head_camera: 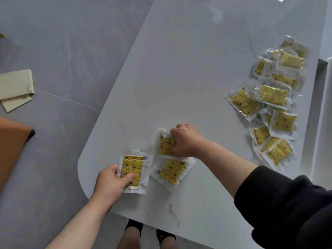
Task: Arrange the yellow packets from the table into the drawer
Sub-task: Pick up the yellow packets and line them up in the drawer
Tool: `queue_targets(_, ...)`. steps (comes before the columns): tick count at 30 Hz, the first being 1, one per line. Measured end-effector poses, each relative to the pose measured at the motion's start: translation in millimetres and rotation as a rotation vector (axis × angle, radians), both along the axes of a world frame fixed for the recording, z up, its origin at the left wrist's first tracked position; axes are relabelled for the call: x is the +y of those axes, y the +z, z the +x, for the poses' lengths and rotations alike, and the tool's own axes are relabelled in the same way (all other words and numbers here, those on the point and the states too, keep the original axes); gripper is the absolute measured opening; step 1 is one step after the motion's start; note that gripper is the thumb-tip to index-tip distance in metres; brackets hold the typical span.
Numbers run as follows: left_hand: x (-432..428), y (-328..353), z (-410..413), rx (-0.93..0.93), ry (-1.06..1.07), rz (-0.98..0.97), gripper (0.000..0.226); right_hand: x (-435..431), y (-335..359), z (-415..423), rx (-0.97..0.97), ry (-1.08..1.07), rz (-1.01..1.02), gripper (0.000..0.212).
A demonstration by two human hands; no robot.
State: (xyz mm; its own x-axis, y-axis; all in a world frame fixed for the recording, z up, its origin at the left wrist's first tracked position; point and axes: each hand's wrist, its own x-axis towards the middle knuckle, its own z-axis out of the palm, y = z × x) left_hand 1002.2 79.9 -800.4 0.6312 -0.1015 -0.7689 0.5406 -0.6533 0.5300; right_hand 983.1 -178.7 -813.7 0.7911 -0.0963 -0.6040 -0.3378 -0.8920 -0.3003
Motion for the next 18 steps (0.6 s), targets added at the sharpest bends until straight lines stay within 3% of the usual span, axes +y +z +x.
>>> queue_targets(2, -3.4, 2.4, 2.7, 0.005, -0.003, -0.018, 0.014, -3.5, 4.2, -3.8, -0.003, -0.171, 0.108, 0.020)
queue_targets(6, -22.3, 4.4, 4.6, 0.024, -0.101, -0.053, 0.015, -18.7, 14.7, -28.5, -0.148, -0.926, 0.476, 0.025)
queue_targets(8, -39.9, 4.9, -0.6, 0.019, -0.176, -0.065, 0.015, -23.9, 16.3, -49.6, -0.230, -1.205, 0.596, 0.023)
queue_targets(11, -69.5, -0.1, -15.9, -0.026, -0.296, -0.060, 0.016, -29.2, 20.3, -82.9, -0.275, -1.435, 0.623, 0.016)
queue_targets(14, -90.4, -8.7, -31.4, -0.177, -0.561, 0.076, 0.010, -36.8, 21.2, -114.3, -0.272, -1.611, 0.699, 0.019)
queue_targets(18, -101.0, -10.3, -45.2, -0.367, -0.799, 0.286, 0.033, -41.2, 21.7, -138.0, -0.237, -1.659, 0.710, 0.024)
